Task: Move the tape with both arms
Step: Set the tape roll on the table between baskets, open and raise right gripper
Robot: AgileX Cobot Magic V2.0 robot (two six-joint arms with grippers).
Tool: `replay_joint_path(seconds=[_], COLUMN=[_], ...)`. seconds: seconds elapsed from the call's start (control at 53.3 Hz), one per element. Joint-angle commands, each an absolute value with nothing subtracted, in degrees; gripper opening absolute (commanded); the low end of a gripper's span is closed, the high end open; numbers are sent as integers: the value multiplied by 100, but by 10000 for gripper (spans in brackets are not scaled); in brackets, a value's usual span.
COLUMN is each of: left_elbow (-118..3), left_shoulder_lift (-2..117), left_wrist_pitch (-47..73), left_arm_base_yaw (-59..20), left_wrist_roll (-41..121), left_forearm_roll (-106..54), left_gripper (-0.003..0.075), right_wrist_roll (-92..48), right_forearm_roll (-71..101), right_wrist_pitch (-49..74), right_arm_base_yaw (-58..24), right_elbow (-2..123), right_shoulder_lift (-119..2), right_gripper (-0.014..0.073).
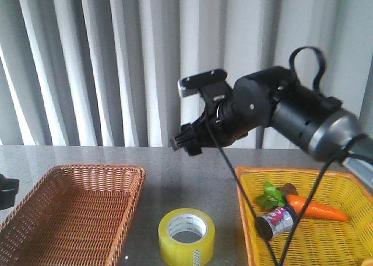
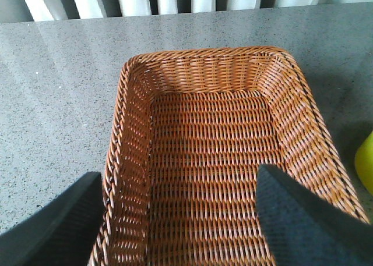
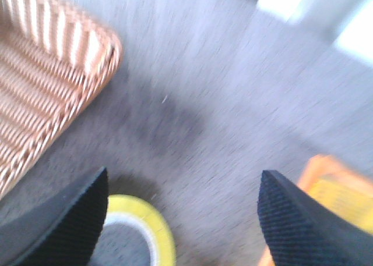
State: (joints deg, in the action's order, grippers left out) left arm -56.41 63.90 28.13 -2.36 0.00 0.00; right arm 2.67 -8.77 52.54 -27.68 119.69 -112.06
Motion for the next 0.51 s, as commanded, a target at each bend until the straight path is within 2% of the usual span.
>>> replay_joint_path(seconds=[0.0, 0.187, 0.281, 0.487], left_elbow=[-5839, -5839, -5839, -5839], left_shoulder_lift=[6277, 6277, 6277, 6277], left_wrist_pitch=[2426, 2426, 2426, 2425], left_arm_base_yaw=[-242, -242, -242, -242], left_wrist_roll=[-51, -51, -51, -51], left_forearm_roll=[0, 0, 0, -70], left_gripper=[517, 517, 517, 517], right_wrist_roll=[274, 274, 267, -186], right_forearm_roll=[-1359, -1289, -1037, 0], right_wrist_pitch=[4940, 5454, 5626, 5642], right_arm_base_yaw=[-2626, -1888, -1340, -13], right_elbow=[12145, 12145, 12132, 12132], right_shoulder_lift=[-10576, -10036, -9784, -9219], right_gripper=[489, 402, 330, 76])
